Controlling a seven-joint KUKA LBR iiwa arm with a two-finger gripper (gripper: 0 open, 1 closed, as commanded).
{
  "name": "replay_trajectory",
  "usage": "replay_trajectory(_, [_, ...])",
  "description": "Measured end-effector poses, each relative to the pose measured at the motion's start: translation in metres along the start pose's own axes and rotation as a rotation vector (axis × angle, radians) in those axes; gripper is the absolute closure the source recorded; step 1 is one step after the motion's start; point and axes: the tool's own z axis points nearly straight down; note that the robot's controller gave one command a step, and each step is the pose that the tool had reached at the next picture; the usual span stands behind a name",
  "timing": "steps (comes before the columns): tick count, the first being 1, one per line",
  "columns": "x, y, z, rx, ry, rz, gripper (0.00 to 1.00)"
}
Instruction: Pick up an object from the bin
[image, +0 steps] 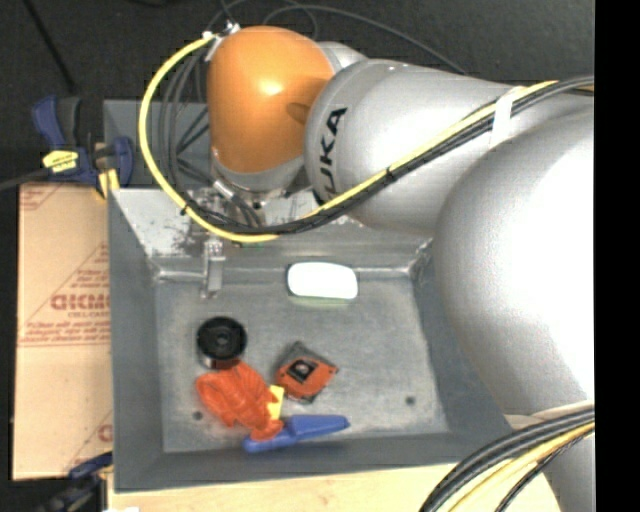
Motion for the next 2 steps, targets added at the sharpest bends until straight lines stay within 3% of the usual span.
replay_trajectory(1, [-0.002, -0.001, -0.006, -0.002, -0.008, 0.004, 0.0])
replay_trajectory(2, [0.035, -0.028, 0.076, 0.001, -0.009, -0.077, 0.0])
